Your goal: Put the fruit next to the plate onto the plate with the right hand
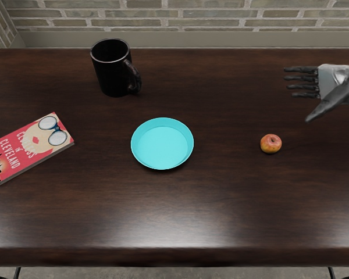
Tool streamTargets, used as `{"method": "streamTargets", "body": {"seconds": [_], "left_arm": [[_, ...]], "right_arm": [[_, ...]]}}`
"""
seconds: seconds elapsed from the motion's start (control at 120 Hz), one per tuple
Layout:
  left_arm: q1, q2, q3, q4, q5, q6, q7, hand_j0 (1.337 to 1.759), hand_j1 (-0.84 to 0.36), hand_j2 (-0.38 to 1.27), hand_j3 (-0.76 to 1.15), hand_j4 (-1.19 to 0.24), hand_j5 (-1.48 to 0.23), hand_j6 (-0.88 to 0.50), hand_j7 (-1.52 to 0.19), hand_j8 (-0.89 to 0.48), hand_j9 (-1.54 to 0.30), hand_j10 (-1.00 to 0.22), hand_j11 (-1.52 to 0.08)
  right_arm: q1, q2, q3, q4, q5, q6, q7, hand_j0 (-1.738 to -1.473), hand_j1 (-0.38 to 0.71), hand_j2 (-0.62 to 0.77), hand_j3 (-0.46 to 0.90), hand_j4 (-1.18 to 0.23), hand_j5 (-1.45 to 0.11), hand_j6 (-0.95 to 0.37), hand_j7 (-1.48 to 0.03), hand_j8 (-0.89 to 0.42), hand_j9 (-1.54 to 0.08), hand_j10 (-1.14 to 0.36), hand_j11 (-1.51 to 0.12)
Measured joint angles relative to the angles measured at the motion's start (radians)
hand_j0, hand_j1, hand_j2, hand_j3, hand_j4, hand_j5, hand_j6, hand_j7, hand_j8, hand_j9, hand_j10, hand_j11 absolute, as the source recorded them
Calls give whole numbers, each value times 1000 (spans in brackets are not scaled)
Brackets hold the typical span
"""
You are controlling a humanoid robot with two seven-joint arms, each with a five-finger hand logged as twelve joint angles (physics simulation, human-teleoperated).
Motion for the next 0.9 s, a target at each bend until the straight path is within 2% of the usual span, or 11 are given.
{"method": "streamTargets", "body": {"seconds": [0.125,0.167,0.208,0.267,0.383,0.475,0.667,0.9], "left_arm": [[0,0,0,0,0,0,0,1658,73,46,0,-230,-299,-230,-299,-230,-299,-230,-299],[1,0,0,0,0,0,0,1658,73,46,0,-230,-299,-230,-299,-230,-299,-230,-299],[0,0,0,0,0,0,0,1658,73,46,0,-230,-299,-230,-299,-230,-299,-230,-299],[0,0,0,0,0,0,0,1658,73,46,0,-230,-299,-230,-299,-230,-299,-230,-299],[0,0,0,0,0,0,0,1658,73,46,0,-230,-299,-230,-299,-230,-299,-230,-299],[0,0,0,0,0,0,0,1658,73,46,0,-230,-299,-230,-299,-230,-299,-230,-299],[1,0,0,0,0,0,0,1658,73,46,0,-230,-299,-230,-299,-230,-299,-230,-299],[0,0,0,0,0,0,0,1658,73,46,0,-230,-299,-230,-299,-230,-299,-230,-299]], "right_arm": [[18,40,4,1,-14,0,-42,-1658,-307,-6,0,-37,-47,-37,-47,-36,-47,-36,-47],[35,57,2,-1,-26,0,-71,-1658,-307,-6,0,-37,-47,-37,-47,-36,-47,-36,-47],[57,73,3,1,-72,0,-100,-1658,-307,-6,0,-37,-47,-37,-47,-37,-47,-36,-47],[80,96,4,24,-177,-1,-120,-1658,-307,-6,0,-37,-47,-37,-47,-37,-47,-37,-47],[77,110,-6,165,-422,-138,-110,-1658,-307,-6,0,-37,-46,-38,-46,-37,-46,-37,-46],[33,105,-12,225,-530,-229,-101,-1658,-307,-7,0,-38,-46,-39,-46,-38,-46,-37,-46],[-60,144,-83,260,-713,-500,-105,-1658,-291,-9,0,-53,-65,-54,-65,-53,-65,-52,-65],[-116,172,-147,298,-814,-700,-98,-1658,-97,-40,0,-216,-276,-218,-276,-217,-276,-215,-276]]}}
